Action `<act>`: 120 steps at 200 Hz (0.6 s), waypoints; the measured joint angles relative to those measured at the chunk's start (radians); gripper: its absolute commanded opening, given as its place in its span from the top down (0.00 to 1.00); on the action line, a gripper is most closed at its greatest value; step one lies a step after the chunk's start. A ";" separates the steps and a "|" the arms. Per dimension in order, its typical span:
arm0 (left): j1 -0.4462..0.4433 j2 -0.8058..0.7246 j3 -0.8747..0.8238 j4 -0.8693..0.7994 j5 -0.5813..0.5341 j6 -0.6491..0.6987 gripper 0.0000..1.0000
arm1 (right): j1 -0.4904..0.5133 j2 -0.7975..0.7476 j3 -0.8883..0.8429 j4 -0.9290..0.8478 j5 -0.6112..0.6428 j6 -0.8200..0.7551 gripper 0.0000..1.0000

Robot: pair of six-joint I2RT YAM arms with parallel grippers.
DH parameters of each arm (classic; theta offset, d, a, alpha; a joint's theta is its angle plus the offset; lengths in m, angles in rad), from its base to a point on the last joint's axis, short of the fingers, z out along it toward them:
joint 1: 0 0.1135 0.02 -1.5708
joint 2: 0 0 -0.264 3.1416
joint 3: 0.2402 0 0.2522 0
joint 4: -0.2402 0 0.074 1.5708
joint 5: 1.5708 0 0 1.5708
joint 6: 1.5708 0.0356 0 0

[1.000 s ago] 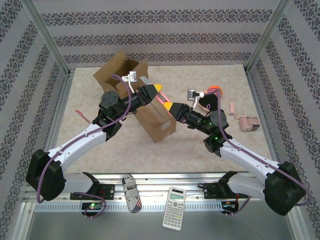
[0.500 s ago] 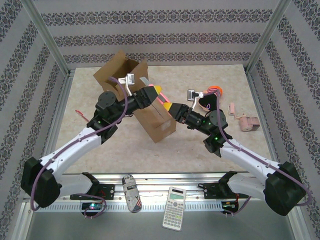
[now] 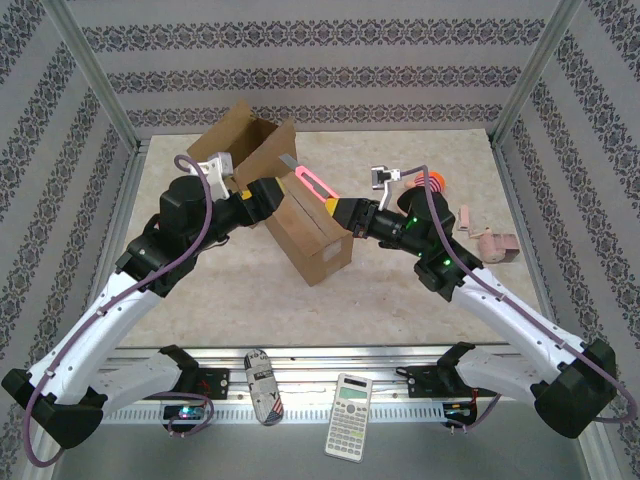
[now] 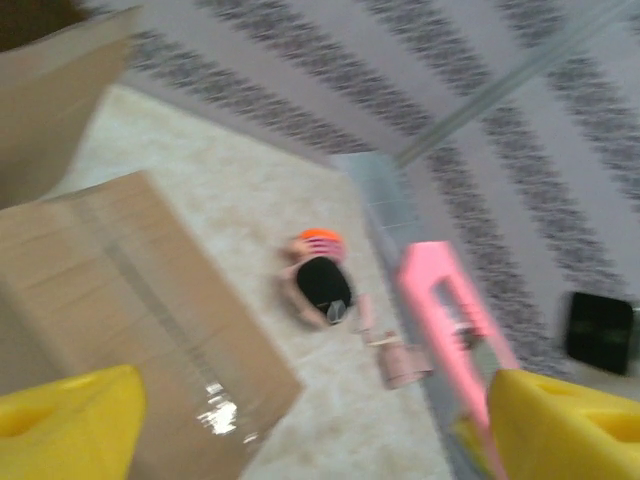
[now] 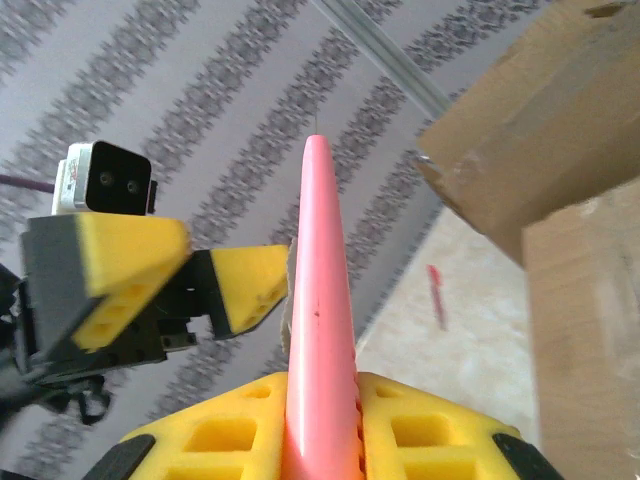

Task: Unpack the express box

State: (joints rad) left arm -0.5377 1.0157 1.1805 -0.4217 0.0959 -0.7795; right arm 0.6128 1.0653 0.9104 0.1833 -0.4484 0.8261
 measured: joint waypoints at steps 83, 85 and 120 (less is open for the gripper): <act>0.143 0.081 -0.148 -0.100 0.021 -0.095 0.27 | 0.027 0.198 0.478 -0.662 0.195 -0.359 1.00; 0.148 0.088 -0.153 -0.093 0.027 -0.099 0.27 | 0.027 0.206 0.485 -0.673 0.200 -0.366 1.00; 0.180 0.197 -0.174 0.026 0.123 -0.148 0.12 | 0.040 0.309 0.563 -0.796 0.275 -0.463 1.00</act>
State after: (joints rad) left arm -0.3576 1.2125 1.0069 -0.3954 0.2188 -0.9279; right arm 0.6525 1.3746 1.4731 -0.6128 -0.1730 0.3626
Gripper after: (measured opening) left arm 0.855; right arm 0.185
